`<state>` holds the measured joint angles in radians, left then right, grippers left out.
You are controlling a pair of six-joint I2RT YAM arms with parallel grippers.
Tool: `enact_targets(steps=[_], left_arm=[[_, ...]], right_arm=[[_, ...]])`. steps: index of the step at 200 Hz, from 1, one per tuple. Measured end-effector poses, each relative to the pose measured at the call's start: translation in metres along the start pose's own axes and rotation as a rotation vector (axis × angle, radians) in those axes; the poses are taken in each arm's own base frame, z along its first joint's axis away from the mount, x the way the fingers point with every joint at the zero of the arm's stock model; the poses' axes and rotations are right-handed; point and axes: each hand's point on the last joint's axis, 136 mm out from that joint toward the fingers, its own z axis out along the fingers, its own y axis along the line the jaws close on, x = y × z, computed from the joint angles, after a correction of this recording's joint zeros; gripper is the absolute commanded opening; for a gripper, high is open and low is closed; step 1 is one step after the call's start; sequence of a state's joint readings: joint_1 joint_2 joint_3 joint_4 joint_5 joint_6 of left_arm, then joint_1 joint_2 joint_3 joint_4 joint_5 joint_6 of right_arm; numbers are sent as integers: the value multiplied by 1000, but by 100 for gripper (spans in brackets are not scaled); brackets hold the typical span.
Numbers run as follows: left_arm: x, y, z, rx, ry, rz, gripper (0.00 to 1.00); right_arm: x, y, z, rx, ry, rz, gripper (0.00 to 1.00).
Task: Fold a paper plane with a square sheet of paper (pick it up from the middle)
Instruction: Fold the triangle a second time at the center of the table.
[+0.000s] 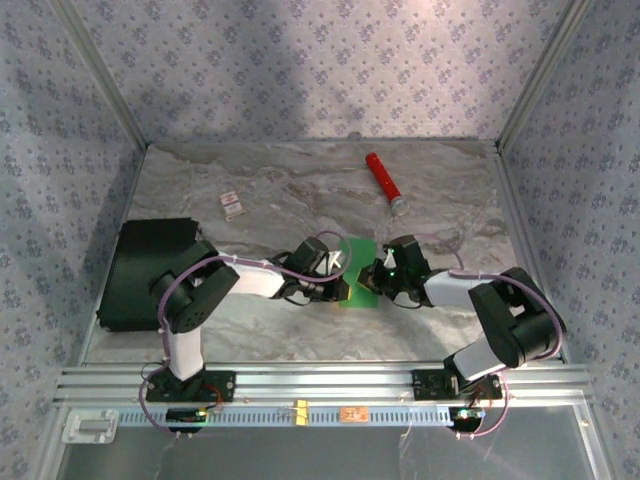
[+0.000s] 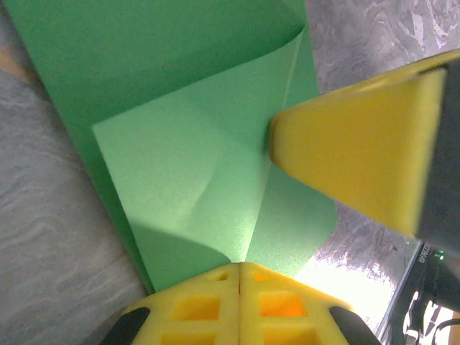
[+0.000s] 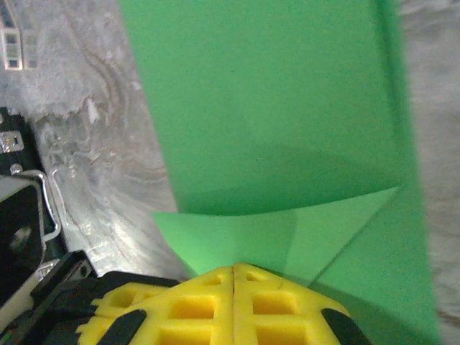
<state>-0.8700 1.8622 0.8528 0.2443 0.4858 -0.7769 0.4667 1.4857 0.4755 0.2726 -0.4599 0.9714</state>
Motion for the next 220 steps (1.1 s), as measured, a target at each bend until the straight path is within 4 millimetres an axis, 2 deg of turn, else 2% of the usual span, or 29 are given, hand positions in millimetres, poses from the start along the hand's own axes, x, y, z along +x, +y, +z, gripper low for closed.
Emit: enact_targets(steps=[34,57,93,120,183,220], left_arm=[[0,0,0,-3,-2,1,4],[0,0,0,-4,-2,0,4],[-1,1,-1,-7,-5,0,3],[-1,1,-1,-9,-7,0,3],[-1,1,-1,-9,-6,0,3],[-1,1,-1,-9,-6,0,3]], right_arm=[[16,3,7,9,41,-32,5],[17,-7,12,34,43,-19,4],[12,-9,10,14,53,7,4],[0,-15,5,18,37,33,5],[-43,-37,-12,33,-57,114,5],[-57,-44,-20,33,-93,141,6]])
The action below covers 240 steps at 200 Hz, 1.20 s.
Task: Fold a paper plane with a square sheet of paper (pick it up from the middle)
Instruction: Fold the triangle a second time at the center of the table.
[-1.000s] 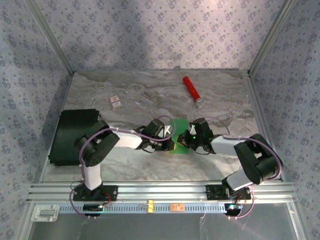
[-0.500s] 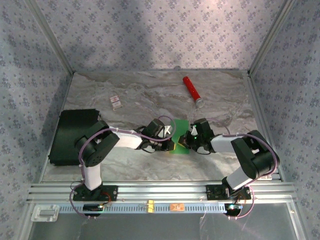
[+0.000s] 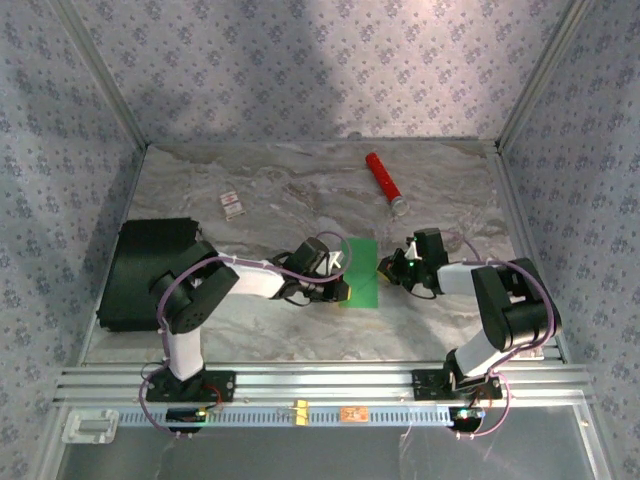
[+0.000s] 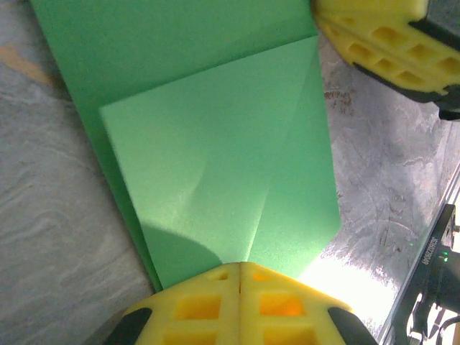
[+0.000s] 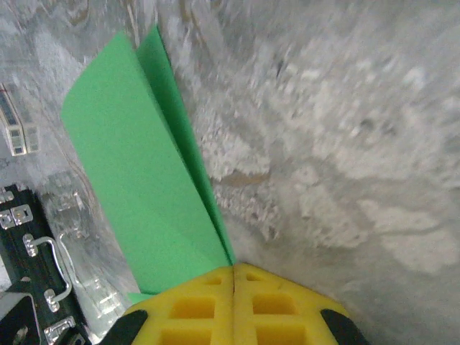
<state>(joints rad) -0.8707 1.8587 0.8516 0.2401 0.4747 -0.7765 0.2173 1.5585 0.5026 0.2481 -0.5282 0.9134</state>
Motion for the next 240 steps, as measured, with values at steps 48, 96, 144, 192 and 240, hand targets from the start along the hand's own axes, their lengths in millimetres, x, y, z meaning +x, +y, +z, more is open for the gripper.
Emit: enact_targets(steps=[48,96,144,192,240], left_arm=[[0,0,0,0,0,0,3],[0,0,0,0,0,-2,3],[3,0,-4,-12,13,-14,8],[-2,-11,-8,-9,34,-35,11],[-26,-36,-4,40,9,-26,11]], right_arm=[[4,25,-14,-43,-18,-70,6],[37,34,3,-46,71,-136,4],[41,15,15,9,91,-109,1],[41,15,15,5,89,-111,1],[41,15,15,-1,84,-115,1]])
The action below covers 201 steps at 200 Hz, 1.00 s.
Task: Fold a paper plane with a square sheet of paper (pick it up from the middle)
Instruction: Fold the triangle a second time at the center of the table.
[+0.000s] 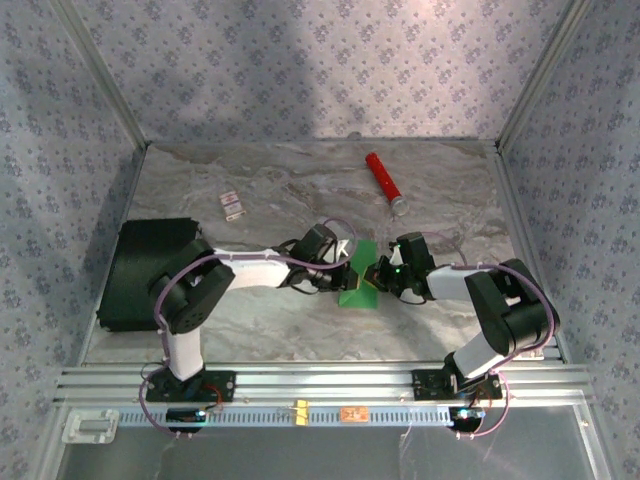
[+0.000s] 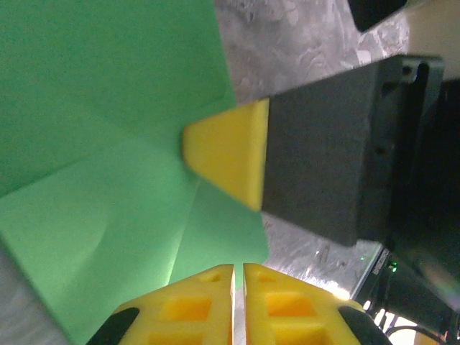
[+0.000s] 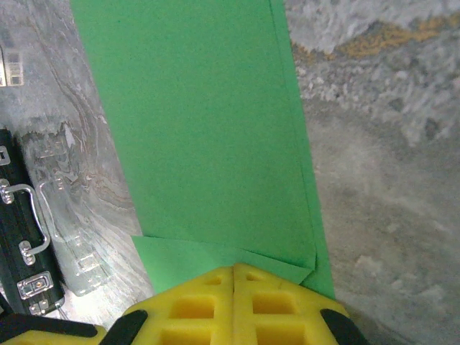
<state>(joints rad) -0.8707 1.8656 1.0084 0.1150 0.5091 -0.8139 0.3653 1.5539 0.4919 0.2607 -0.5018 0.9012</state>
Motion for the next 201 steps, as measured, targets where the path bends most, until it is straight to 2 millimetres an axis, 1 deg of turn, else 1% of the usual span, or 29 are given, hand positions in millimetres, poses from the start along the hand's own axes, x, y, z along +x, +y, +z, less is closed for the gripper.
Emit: enact_targets(steps=[23,48,78,127,170,201], left_arm=[[-2,7,11,-13,13,-13,11],[6,22,20,-44,41,-44,12],[8,24,18,-38,25,-38,13],[18,26,10,-45,10,-9,16],[30,29,4,-105,33,28,16],[31,29,0,-125,40,26,16]], right_arm=[[0,0,0,-5,-3,-3,1],[0,0,0,-9,-7,-6,1],[0,-1,0,-16,-13,-10,1],[1,0,0,-23,-14,-13,1],[1,0,0,-23,-14,-13,1],[1,0,0,-23,-14,-13,1]])
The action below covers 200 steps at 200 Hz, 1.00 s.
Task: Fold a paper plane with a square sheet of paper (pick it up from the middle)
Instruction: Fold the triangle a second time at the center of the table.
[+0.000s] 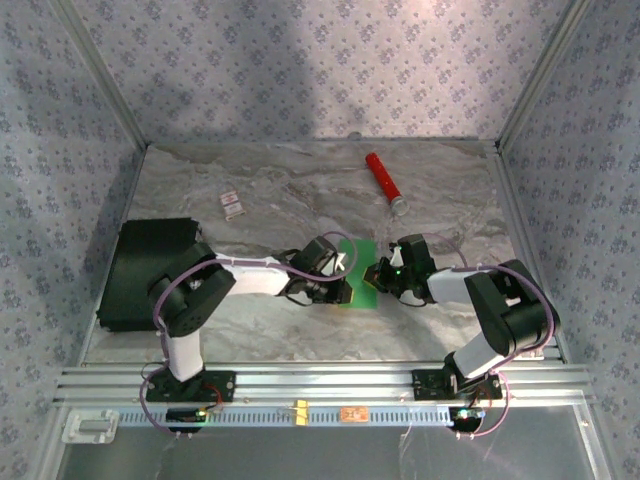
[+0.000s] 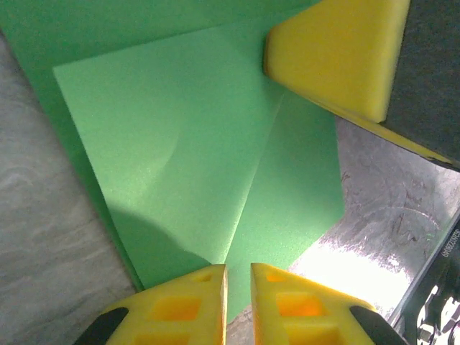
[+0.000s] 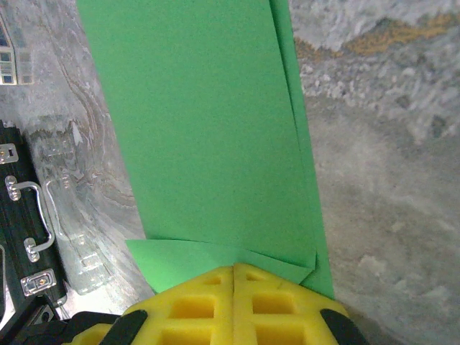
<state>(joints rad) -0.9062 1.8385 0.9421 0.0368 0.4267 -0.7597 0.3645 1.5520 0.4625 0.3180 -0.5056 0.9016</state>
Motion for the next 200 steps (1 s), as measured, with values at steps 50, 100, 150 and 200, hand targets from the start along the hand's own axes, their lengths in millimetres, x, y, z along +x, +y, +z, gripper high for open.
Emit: enact_targets(steps=[50,100,150,200], left_arm=[[-29,-32,0,63,-37,31,13],[-25,-20,18,46,5,1,12],[-15,-11,19,51,9,-1,12],[2,-2,7,43,16,-2,13]], right_arm=[[0,0,0,0,0,0,1],[0,0,0,0,-1,0,1],[0,0,-1,4,-2,1,1],[0,-1,-1,4,-2,1,1]])
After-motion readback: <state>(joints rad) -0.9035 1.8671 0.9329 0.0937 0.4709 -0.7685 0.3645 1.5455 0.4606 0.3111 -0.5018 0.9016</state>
